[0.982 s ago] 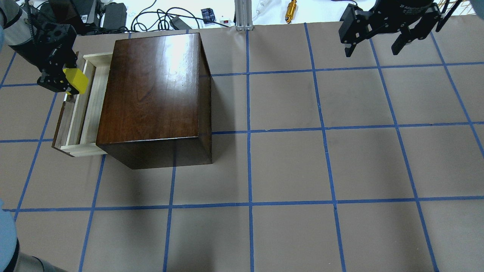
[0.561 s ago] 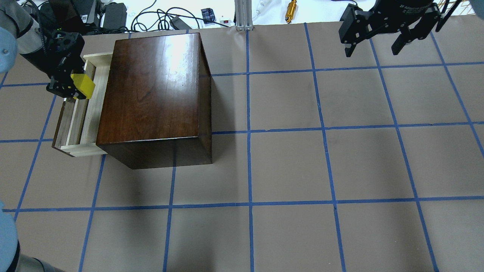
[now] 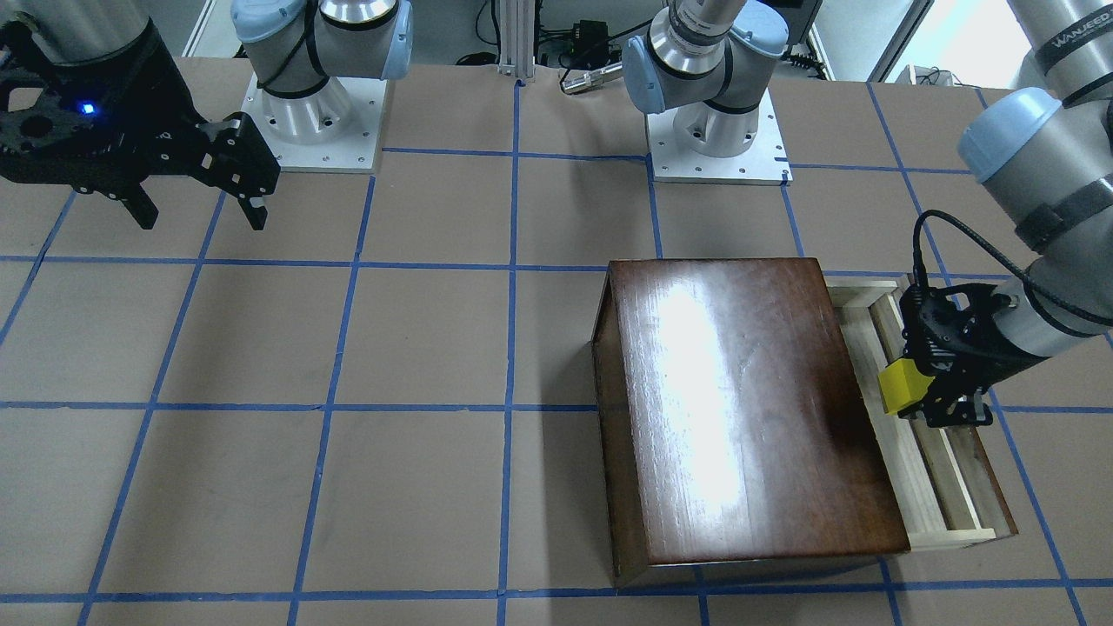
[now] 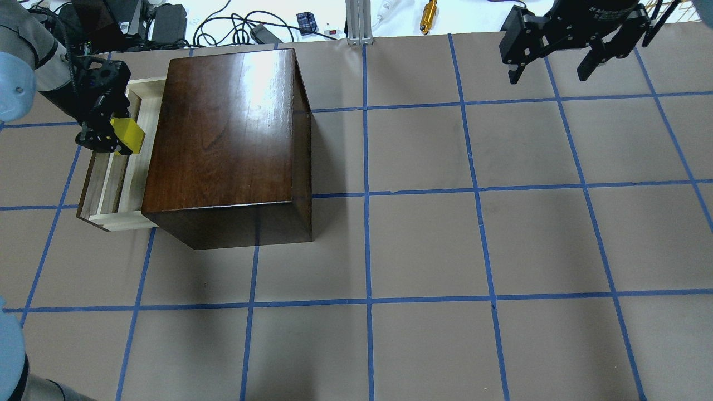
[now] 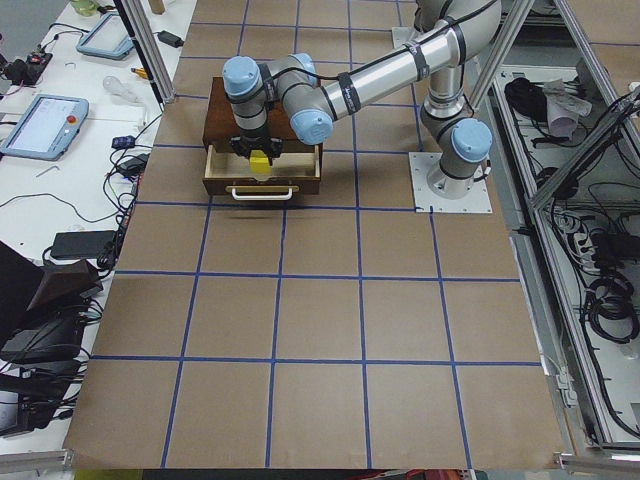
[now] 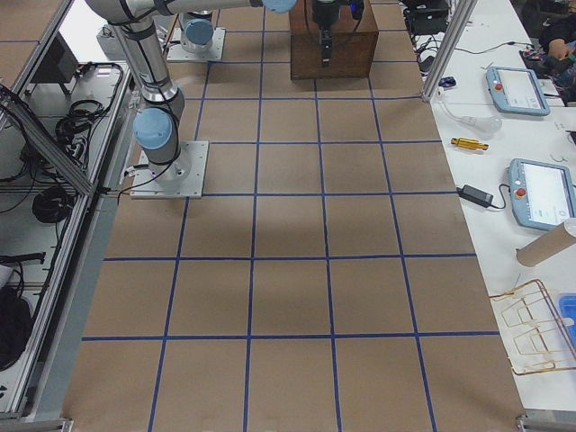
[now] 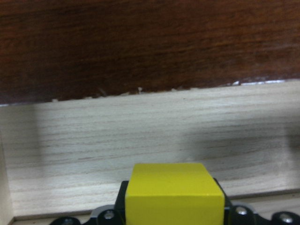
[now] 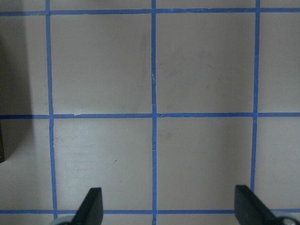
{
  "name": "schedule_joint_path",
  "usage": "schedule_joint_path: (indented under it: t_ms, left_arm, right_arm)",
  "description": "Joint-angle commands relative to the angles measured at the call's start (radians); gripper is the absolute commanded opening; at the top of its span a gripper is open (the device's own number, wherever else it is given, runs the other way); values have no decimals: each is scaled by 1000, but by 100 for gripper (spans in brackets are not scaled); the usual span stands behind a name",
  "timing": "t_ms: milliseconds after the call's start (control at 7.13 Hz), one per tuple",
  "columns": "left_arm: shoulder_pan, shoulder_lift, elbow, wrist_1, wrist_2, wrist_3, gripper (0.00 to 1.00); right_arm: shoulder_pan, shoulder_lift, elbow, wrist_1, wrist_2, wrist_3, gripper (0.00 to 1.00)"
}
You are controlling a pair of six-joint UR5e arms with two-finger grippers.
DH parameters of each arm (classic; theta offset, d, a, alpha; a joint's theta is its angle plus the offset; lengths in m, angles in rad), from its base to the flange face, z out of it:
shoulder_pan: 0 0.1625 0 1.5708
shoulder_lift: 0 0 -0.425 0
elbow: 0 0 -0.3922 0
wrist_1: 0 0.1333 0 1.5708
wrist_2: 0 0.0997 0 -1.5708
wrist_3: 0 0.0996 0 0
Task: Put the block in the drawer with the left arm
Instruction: 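Lower the cube into the drawer and open the left gripper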
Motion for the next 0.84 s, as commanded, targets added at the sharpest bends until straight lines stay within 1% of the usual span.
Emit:
schedule_joint_path:
  t_ms: [0, 140, 280, 421, 561, 701]
  left_arm:
    - [2, 0, -19, 27, 1, 0, 0]
    - [3, -2, -22, 32, 1, -2, 0]
    - [3, -5, -30, 34, -12, 0, 33]
    - [5, -5, -48, 53, -81, 0, 58]
    - [6, -6, -65, 82, -82, -3, 63]
    - [8, -5, -74, 110, -80, -3, 70]
  right_arm:
    - [-1, 1, 0, 0, 1, 0, 100]
    - [1, 1, 0, 0, 0, 0, 100]
    - [-1, -1, 0, 0, 0, 0, 100]
    - [1, 1, 0, 0, 0, 0, 100]
    - [-1, -1, 0, 0, 1, 0, 100]
    - [1, 1, 0, 0, 0, 0, 100]
